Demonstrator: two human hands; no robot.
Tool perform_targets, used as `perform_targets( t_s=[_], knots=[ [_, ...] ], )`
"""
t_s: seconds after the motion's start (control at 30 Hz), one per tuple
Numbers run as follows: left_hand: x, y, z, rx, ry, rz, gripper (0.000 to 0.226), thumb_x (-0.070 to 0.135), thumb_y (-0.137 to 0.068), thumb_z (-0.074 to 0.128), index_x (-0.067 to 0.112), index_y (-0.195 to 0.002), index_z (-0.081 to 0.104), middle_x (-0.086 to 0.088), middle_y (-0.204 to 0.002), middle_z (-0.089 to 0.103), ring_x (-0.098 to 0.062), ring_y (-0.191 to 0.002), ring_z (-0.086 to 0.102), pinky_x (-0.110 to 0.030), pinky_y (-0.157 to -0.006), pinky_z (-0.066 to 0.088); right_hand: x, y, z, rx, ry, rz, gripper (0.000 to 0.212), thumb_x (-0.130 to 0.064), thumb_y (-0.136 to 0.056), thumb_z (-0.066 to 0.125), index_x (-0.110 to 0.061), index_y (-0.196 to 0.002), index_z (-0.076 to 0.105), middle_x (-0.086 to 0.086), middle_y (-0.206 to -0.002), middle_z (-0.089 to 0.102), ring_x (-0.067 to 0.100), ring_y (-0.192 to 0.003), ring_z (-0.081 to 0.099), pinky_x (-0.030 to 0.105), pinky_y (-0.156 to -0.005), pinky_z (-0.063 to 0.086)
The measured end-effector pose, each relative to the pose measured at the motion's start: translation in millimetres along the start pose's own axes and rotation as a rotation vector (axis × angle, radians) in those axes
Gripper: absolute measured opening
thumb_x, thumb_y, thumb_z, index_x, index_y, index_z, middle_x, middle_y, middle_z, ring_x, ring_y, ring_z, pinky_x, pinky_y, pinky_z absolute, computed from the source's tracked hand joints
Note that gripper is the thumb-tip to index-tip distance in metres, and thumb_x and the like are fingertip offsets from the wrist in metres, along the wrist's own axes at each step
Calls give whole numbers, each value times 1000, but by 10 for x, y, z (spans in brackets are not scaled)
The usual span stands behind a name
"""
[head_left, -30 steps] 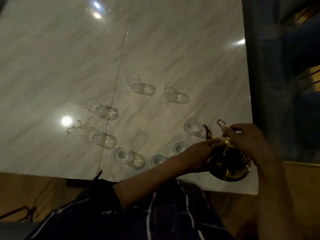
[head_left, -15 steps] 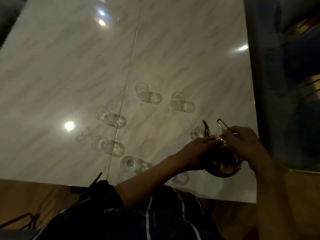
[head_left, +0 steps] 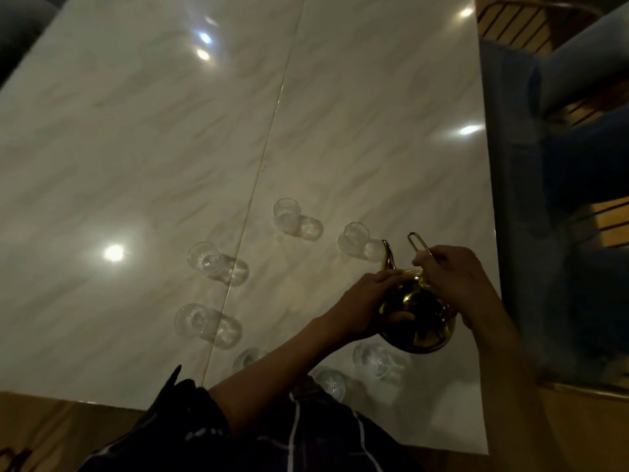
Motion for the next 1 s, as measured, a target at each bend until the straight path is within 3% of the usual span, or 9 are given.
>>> perform_targets(
  t_s=[0.37,1.0],
  knots=[
    [-420,-215,24,-60,44,-101,68,40,-92,72,18,-150,44,-5,-146,54,-25,-124,59,-45,-97,54,-172,-410,154,-40,84,14,27,-33,-89,54,-18,-87,76,1,-84,71,19,-83,67,47,-81,57],
    [-387,-235,158,-87,34,-66,76,38,-92,73,17,-154,36,-9,-151,47,-29,-124,58,-50,-92,57,-185,-471,92,-83,96,24,26,-36,-89,58,-18,-87,77,2,-91,71,20,-90,67,51,-84,56]
  ],
)
Point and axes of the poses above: each hand's wrist, its own y-axis away from the middle knuckle, its own z-axis out of the palm, x = y × z, the point moved 8 cm from there along -y, towards the middle knuckle
